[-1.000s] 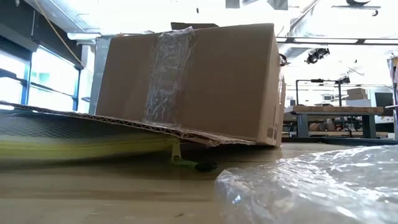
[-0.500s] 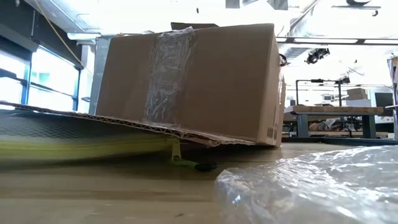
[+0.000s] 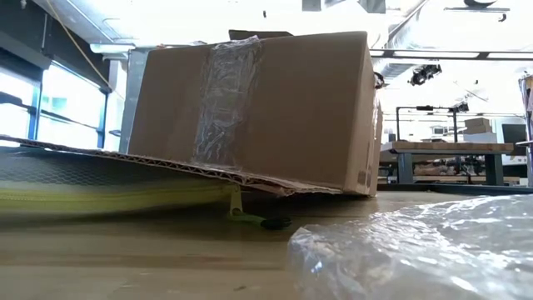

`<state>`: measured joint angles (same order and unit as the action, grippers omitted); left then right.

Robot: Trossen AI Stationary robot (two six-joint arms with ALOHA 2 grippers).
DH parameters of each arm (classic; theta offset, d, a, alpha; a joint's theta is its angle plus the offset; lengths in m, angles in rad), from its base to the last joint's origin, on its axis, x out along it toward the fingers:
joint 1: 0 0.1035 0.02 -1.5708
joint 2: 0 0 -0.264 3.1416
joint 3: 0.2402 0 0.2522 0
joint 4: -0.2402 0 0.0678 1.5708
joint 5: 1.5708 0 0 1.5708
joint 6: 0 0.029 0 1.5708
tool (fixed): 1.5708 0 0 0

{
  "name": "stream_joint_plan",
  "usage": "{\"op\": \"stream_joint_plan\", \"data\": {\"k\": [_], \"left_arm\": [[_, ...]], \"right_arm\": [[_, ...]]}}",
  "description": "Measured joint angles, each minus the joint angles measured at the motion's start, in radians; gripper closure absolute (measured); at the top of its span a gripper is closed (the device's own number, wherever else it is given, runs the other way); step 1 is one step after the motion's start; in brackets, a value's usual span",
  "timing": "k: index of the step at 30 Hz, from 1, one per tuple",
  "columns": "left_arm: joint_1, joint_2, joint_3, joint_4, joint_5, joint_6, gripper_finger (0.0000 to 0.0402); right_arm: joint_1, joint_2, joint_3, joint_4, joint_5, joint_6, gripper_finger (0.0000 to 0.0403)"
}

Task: Unpack boxes
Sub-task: Break down the cardboard box using the silver cutter until it is fully flat

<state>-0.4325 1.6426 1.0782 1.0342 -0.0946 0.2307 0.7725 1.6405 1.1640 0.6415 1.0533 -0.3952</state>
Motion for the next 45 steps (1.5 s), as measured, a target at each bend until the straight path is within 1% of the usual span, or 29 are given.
{"op": "stream_joint_plan", "data": {"k": [2, 5, 6, 8, 10, 11, 12, 14, 15, 17, 19, 22, 23, 25, 27, 30, 33, 35, 37, 39, 42, 44, 45], "left_arm": [[0.001, -0.032, 0.0, -0.124, -0.068, -0.013, 0.0311], [-0.001, -0.115, 0.003, -0.413, -0.225, -0.046, 0.0257], [-0.007, -0.146, 0.001, -0.531, -0.279, -0.057, 0.0243], [-0.019, -0.2, 0.003, -0.727, -0.402, -0.106, 0.0222], [-0.024, -0.255, 0.009, -0.912, -0.539, -0.181, 0.0213], [-0.02, -0.284, 0.013, -0.996, -0.595, -0.218, 0.0213], [-0.014, -0.312, 0.018, -1.081, -0.639, -0.257, 0.0214], [0.007, -0.361, 0.02, -1.241, -0.68, -0.337, 0.0224], [0.025, -0.382, 0.02, -1.313, -0.675, -0.383, 0.0231], [0.067, -0.42, 0.018, -1.442, -0.647, -0.459, 0.0244], [0.125, -0.448, 0.019, -1.534, -0.636, -0.488, 0.0257], [0.211, -0.464, 0.015, -1.644, -0.619, -0.49, 0.0271], [0.241, -0.464, 0.014, -1.669, -0.615, -0.491, 0.0274], [0.303, -0.465, 0.014, -1.714, -0.614, -0.501, 0.0278], [0.362, -0.466, 0.014, -1.778, -0.618, -0.537, 0.0281], [0.436, -0.465, 0.014, -1.873, -0.627, -0.621, 0.0285], [0.484, -0.465, 0.014, -1.965, -0.616, -0.692, 0.0293], [0.507, -0.456, 0.007, -1.99, -0.531, -0.759, 0.03], [0.515, -0.455, -0.029, -1.955, -0.388, -0.81, 0.0309], [0.498, -0.452, -0.084, -1.839, -0.264, -0.851, 0.0317], [0.448, -0.447, -0.183, -1.543, -0.12, -0.855, 0.0328], [0.409, -0.443, -0.236, -1.351, -0.064, -0.826, 0.0334], [0.394, -0.443, -0.247, -1.305, -0.049, -0.805, 0.0337]], "right_arm": [[0.024, -0.009, -0.001, -0.035, 0.124, 0.012, 0.0343], [0.065, -0.06, -0.002, -0.117, 0.286, 0.062, 0.0343], [0.077, -0.089, -0.002, -0.151, 0.33, 0.097, 0.0343], [0.095, -0.16, 0.002, -0.261, 0.354, 0.201, 0.0343], [0.1, -0.24, 0.002, -0.449, 0.317, 0.37, 0.0343], [0.09, -0.281, 0.001, -0.558, 0.253, 0.478, 0.0343], [0.066, -0.329, 0.0, -0.669, 0.161, 0.595, 0.0343], [-0.011, -0.412, 0.0, -0.868, -0.01, 0.798, 0.0343], [-0.06, -0.439, 0.001, -0.951, -0.078, 0.875, 0.0343], [-0.179, -0.47, 0.001, -1.076, -0.239, 0.982, 0.0343], [-0.322, -0.48, -0.002, -1.135, -0.45, 1.025, 0.0343], [-0.543, -0.477, 0.0, -1.131, -0.784, 1.011, 0.0343], [-0.605, -0.47, 0.0, -1.131, -0.874, 0.993, 0.0343], [-0.713, -0.455, 0.0, -1.149, -1.011, 0.954, 0.0343], [-0.8, -0.453, 0.0, -1.187, -1.112, 0.918, 0.0343], [-0.894, -0.459, 0.0, -1.247, -1.176, 0.865, 0.0343], [-0.941, -0.459, 0.0, -1.326, -1.179, 0.819, 0.0343], [-0.955, -0.459, 0.0, -1.358, -1.172, 0.79, 0.0343], [-0.96, -0.459, 0.0, -1.371, -1.164, 0.758, 0.0343], [-0.969, -0.459, 0.0, -1.363, -1.171, 0.732, 0.0343], [-0.986, -0.455, 0.0, -1.352, -1.19, 0.706, 0.0343], [-0.99, -0.449, 0.003, -1.364, -1.224, 0.684, 0.0343], [-0.986, -0.441, 0.012, -1.375, -1.232, 0.667, 0.0343]]}}
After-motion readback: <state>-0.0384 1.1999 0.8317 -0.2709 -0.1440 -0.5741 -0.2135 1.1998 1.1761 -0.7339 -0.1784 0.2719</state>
